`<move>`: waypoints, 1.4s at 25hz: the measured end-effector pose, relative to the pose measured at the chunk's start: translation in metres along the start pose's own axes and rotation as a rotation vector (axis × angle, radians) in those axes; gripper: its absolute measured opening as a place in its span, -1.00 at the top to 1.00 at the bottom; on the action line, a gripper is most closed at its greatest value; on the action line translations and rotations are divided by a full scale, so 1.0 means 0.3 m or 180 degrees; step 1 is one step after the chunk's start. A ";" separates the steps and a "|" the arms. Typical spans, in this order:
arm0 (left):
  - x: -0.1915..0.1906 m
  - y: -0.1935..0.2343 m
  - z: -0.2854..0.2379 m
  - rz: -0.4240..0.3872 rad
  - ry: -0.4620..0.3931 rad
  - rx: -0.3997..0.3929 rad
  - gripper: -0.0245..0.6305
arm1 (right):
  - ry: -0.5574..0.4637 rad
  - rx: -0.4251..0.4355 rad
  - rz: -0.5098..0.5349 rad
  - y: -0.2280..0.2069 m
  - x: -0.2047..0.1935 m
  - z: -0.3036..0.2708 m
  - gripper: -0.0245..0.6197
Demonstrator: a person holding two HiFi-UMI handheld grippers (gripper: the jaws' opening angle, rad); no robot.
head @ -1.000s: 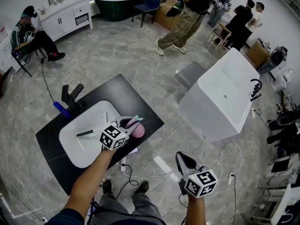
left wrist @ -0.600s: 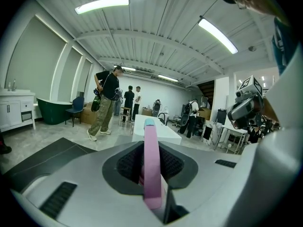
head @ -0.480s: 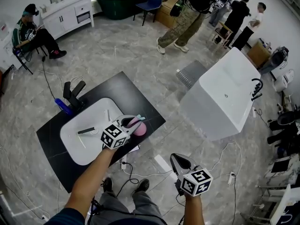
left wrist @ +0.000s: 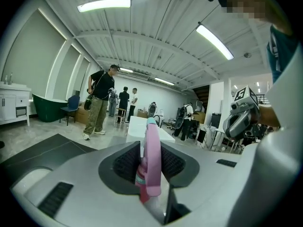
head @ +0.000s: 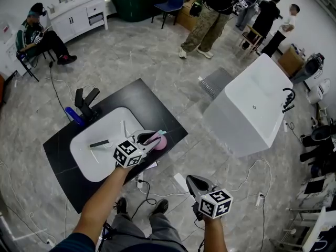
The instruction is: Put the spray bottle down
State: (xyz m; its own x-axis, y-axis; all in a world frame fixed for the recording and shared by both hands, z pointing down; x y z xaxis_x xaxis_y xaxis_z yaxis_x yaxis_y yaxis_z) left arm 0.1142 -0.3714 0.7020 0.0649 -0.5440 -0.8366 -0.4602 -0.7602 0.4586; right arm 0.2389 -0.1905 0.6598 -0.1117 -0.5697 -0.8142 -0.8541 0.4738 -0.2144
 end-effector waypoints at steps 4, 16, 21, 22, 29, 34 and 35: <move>0.010 -0.005 0.037 0.0056 -0.0087 -0.0001 0.65 | 0.0070 0.0084 -0.0108 0.042 -0.047 -0.002 0.89; 0.020 0.017 0.136 0.0139 -0.0292 0.0180 0.65 | 0.0020 0.0068 -0.0225 0.057 -0.045 -0.014 0.89; 0.021 0.001 0.145 0.0134 -0.0255 0.0169 0.65 | 0.0017 0.0099 -0.0260 0.074 -0.046 -0.021 0.89; 0.024 -0.006 0.145 0.0130 -0.0252 0.0158 0.65 | 0.0022 0.0096 -0.0271 0.070 -0.048 -0.018 0.89; 0.031 -0.004 0.161 0.0103 -0.0227 0.0120 0.65 | 0.0031 0.0030 -0.0311 0.041 -0.043 -0.020 0.89; 0.046 0.009 0.182 0.0114 -0.0236 0.0135 0.65 | 0.0016 0.0029 -0.0316 0.048 -0.022 -0.039 0.89; 0.051 0.010 0.182 0.0112 -0.0233 0.0136 0.65 | 0.0016 0.0035 -0.0318 0.047 -0.017 -0.044 0.89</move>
State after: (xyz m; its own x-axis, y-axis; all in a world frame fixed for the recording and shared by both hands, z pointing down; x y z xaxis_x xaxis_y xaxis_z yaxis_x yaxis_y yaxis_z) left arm 0.0655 -0.3627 0.6743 -0.0161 -0.5414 -0.8406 -0.4984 -0.7245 0.4761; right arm 0.2207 -0.1898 0.6678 -0.0288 -0.6177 -0.7859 -0.8555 0.4218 -0.3002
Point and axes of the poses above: the fingertips, and each gripper's own axes: z backward along the fingers, y to its left, x out of its top, the point moved 2 cm from there along z, backward along the fingers, and after that the axes turned 15 degrees about z, right-handed, at the moved point
